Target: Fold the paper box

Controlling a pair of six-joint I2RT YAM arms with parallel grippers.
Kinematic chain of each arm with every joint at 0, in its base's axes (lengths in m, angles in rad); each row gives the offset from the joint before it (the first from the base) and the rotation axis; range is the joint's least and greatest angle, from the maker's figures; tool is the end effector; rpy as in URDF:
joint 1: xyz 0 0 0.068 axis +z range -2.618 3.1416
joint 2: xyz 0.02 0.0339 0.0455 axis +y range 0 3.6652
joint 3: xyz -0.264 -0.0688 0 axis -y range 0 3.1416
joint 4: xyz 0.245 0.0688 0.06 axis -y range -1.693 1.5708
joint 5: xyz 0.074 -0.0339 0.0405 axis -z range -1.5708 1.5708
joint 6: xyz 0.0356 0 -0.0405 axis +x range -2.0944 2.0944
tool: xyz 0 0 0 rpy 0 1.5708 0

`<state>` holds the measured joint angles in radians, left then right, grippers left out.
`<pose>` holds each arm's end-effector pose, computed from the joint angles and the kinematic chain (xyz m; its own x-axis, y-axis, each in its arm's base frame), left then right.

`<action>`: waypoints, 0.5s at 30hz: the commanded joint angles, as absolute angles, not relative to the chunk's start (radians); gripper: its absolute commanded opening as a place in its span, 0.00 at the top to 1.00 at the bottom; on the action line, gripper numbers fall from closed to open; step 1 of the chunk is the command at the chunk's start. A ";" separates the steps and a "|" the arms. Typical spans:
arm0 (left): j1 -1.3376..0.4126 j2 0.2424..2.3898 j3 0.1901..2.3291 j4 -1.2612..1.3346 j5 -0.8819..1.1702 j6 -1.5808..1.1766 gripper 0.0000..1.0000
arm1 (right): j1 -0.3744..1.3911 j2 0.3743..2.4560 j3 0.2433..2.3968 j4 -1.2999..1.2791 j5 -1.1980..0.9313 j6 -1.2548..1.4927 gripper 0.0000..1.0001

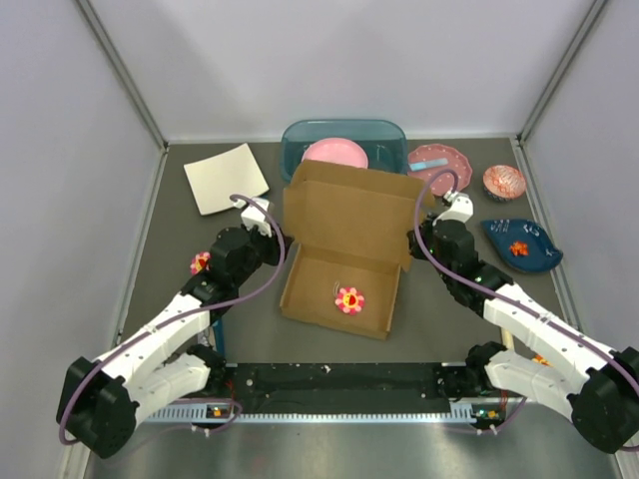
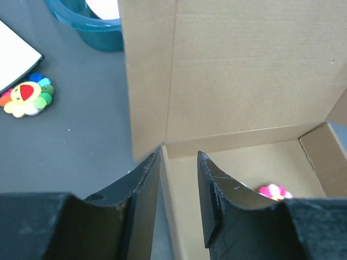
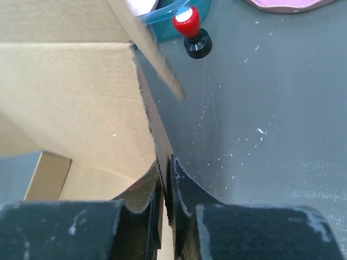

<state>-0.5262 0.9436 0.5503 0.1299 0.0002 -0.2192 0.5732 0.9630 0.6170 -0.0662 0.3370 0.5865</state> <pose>0.1904 -0.1106 0.2602 -0.3290 -0.0604 -0.9424 0.4414 0.8724 -0.2100 0.1901 0.1087 0.2605 -0.4227 0.3488 -0.8364 -0.0280 0.9175 0.3968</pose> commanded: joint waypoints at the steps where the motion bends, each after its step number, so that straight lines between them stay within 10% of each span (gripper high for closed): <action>1: -0.529 0.946 0.615 0.166 -0.020 -0.183 0.57 | 0.586 0.963 0.632 -0.103 0.330 0.592 1.00; 15: -0.433 1.011 0.669 0.169 -0.005 -0.167 0.40 | 0.584 0.933 0.592 -0.023 0.261 0.419 1.00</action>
<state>-0.4465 1.0069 0.6304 0.1223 -0.0059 -0.1589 0.5743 0.9623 0.6117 -0.0753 0.3069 0.5117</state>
